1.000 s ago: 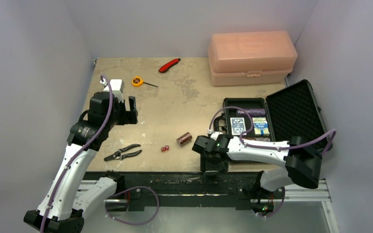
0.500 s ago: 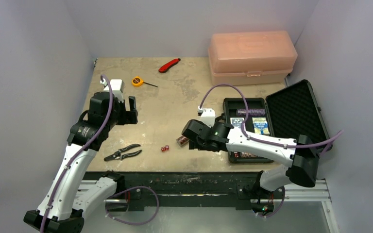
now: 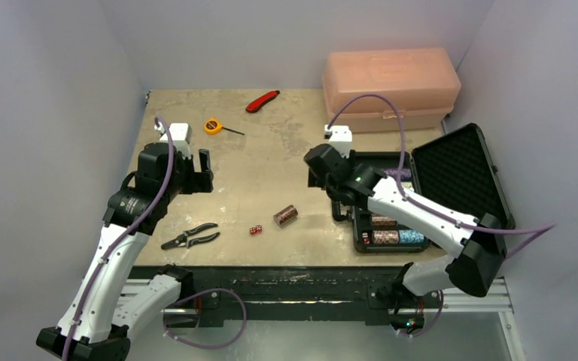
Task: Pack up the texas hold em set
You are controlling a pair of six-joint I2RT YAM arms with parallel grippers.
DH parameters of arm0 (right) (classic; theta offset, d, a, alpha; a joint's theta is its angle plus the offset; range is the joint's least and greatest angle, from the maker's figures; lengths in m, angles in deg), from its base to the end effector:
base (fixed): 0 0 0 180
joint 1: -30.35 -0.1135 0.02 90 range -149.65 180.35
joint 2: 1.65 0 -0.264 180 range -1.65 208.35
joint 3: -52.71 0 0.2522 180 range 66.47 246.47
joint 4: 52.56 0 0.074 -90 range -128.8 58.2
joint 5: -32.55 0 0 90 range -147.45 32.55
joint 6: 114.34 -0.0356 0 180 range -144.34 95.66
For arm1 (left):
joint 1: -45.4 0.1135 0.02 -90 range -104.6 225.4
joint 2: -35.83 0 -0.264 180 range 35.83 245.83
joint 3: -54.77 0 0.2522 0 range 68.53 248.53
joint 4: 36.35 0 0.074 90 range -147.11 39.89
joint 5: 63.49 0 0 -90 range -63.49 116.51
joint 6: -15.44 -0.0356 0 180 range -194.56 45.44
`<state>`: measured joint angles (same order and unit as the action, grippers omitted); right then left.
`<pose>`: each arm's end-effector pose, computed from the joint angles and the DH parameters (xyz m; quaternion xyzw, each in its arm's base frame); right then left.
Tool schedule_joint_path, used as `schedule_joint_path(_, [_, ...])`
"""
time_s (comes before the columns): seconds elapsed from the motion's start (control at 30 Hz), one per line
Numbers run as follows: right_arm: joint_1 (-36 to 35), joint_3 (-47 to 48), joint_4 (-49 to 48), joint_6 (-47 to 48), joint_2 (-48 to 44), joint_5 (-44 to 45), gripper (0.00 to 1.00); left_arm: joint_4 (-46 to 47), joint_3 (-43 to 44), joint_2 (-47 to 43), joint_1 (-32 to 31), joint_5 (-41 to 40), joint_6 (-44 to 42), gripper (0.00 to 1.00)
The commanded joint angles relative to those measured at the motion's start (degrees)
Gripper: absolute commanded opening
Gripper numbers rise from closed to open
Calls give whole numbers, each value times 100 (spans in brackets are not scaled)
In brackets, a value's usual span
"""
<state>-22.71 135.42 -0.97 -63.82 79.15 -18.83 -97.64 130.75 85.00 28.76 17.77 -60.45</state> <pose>0.1955 0.2230 0.3049 0.0084 0.8932 0.0204 0.4491 0.1572 -0.0413 0.3652 -0.0160 0.8829 -0.0581 0.4657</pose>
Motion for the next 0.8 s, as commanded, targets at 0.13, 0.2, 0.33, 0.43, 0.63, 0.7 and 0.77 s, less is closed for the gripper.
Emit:
schedule_joint_path(0.13, [893, -551, -1684, 1289, -904, 385, 0, 150, 27, -124, -23, 107, 27, 84])
schedule_joint_path(0.2, [1123, -692, -1928, 1408, -1031, 263, 0, 156, 28, -144, -23, 125, 26, 84])
schedule_joint_path(0.33, [1289, -1405, -3017, 2079, -1511, -94, 0, 165, 28, -170, -23, 168, 39, 84])
schedule_joint_path(0.43, [1495, -1509, -3210, 2083, -1636, -110, 0, 165, 27, -178, -23, 191, 42, 84])
schedule_joint_path(0.63, [2281, -1111, -2779, 2050, -1294, -481, 0, 174, 19, -214, -23, 190, 46, 84])
schedule_joint_path(0.7, [2620, -946, -2508, 1975, -1146, -720, 0, 174, 19, -214, -23, 190, 52, 84])
schedule_joint_path(0.77, [2997, -867, -2354, 1851, -1091, -1060, 0, 176, 19, -215, -23, 195, 50, 84])
